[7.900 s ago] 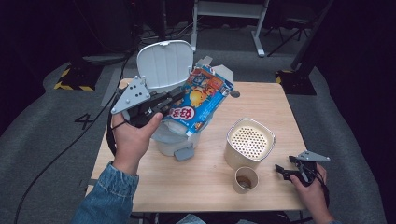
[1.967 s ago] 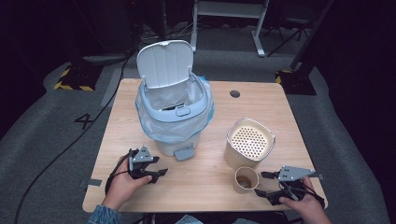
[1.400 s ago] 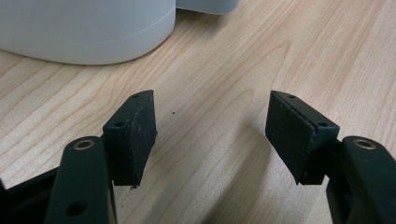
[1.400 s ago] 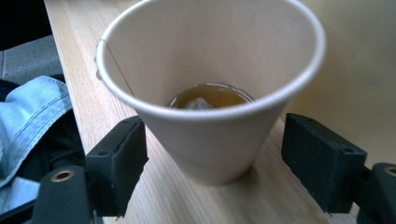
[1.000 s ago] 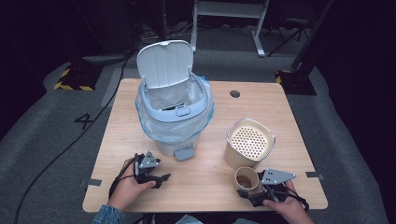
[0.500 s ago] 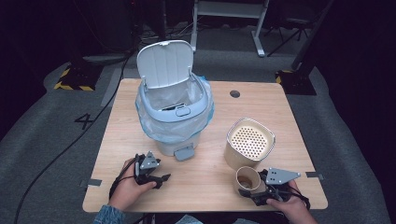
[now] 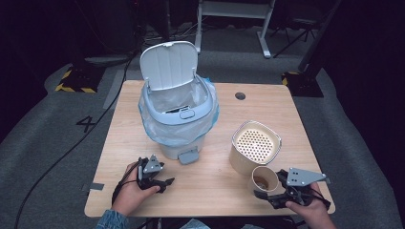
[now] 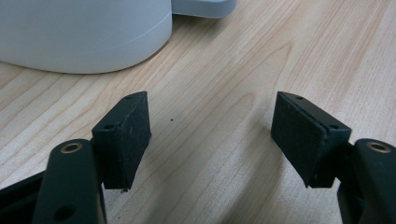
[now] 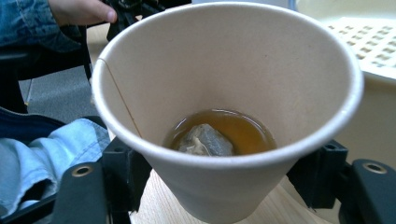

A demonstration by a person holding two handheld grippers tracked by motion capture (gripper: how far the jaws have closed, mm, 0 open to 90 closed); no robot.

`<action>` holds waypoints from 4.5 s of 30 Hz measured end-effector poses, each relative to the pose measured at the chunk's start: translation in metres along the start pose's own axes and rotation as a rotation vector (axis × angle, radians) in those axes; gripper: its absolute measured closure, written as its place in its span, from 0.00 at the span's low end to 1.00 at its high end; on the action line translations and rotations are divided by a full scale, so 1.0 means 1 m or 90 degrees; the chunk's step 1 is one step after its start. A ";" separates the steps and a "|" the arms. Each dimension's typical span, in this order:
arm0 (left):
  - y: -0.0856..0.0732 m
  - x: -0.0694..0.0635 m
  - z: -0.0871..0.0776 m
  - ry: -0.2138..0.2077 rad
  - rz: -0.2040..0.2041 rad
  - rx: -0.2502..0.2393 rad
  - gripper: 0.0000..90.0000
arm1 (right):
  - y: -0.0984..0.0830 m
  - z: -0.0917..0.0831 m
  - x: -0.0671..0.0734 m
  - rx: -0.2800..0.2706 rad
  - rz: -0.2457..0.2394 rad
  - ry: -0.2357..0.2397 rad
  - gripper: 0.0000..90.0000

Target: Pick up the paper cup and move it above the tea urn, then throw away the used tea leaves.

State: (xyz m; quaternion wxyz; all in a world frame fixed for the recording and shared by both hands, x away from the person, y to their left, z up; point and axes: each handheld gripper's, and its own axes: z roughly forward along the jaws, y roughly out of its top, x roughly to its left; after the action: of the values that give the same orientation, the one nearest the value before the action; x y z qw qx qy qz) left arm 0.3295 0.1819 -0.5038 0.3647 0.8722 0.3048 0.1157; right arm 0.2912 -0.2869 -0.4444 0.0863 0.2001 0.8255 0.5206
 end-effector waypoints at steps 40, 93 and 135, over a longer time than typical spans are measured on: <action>-0.001 -0.001 -0.001 0.002 -0.002 0.000 0.32 | 0.107 -0.049 -0.061 -0.028 -0.007 -0.080 0.35; -0.001 -0.001 -0.001 0.004 -0.001 0.000 0.31 | 0.122 -0.012 -0.112 0.150 -0.276 -0.281 0.35; -0.001 -0.001 -0.001 0.004 -0.002 0.000 0.31 | 0.098 0.021 -0.069 0.444 -1.020 -0.523 0.35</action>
State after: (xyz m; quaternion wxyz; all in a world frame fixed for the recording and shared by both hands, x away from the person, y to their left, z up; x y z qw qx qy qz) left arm 0.3280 0.1817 -0.5039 0.3641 0.8713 0.3071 0.1182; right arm 0.3847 -0.2616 -0.3710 0.6339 -0.2416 0.7306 -0.0776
